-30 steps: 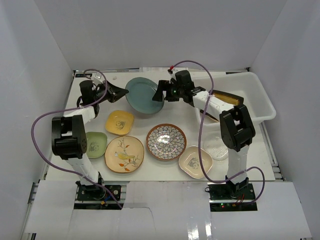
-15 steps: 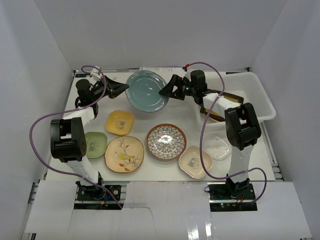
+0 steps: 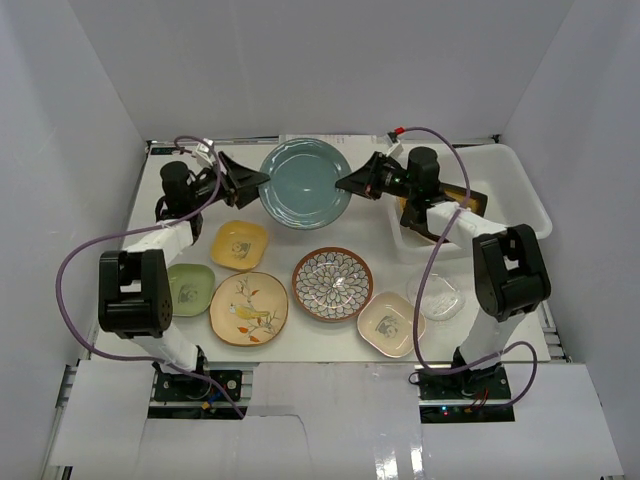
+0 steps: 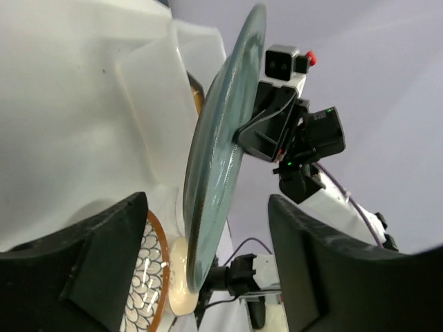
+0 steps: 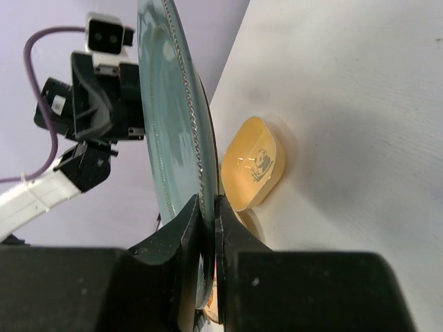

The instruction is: Place the plates into the plastic bin on the countertop

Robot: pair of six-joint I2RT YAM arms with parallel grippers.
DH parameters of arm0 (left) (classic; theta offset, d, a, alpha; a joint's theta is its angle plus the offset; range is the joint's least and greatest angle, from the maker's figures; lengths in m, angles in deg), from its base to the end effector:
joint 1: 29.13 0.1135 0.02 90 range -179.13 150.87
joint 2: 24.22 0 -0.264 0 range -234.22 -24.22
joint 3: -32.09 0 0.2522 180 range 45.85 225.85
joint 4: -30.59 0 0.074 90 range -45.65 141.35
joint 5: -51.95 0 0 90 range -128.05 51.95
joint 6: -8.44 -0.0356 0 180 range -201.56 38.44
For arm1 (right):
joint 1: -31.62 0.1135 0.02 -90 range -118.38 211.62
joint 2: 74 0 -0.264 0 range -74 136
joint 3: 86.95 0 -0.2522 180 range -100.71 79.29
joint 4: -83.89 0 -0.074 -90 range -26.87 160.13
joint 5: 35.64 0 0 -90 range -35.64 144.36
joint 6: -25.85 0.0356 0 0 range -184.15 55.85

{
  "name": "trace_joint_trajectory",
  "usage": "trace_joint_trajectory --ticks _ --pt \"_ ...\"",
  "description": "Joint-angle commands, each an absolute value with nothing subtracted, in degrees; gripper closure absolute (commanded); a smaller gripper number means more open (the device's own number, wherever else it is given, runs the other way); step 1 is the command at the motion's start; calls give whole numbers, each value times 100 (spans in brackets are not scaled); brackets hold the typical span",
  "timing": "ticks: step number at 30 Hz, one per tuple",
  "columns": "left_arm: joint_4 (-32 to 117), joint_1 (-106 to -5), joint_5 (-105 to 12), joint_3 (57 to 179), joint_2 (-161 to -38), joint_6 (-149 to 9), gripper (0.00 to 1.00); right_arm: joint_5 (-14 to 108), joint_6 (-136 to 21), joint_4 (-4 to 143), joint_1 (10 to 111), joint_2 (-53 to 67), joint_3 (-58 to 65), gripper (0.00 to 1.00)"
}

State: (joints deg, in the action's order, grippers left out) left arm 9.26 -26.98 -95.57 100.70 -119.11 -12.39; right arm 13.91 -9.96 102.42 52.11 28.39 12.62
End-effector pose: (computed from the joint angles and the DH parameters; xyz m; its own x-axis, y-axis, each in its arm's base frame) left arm 0.3623 -0.0165 0.2568 -0.7968 -0.5322 -0.2862 0.2109 0.1990 -0.9570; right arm 0.3773 0.1657 0.2710 -0.7408 0.3820 -0.5526 -0.4654 0.3014 0.8322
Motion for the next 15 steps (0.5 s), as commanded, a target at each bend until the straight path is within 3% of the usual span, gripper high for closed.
trace_joint_trajectory --ticks 1,2,9,15 --pt "2716 -3263 -9107 10245 -11265 -2817 17 1533 -563 11012 4675 1823 1407 92" --pt "3513 -3378 -8574 10367 -11203 -3500 17 1516 -492 11012 4334 1672 1590 92" --pt "5039 -4239 -7113 10481 -11263 -4691 16 1191 -455 10573 2408 581 2487 92" --pt "6297 -4926 -6179 11098 -11834 -5466 16 1831 -1948 8781 1282 -87 2998 92"
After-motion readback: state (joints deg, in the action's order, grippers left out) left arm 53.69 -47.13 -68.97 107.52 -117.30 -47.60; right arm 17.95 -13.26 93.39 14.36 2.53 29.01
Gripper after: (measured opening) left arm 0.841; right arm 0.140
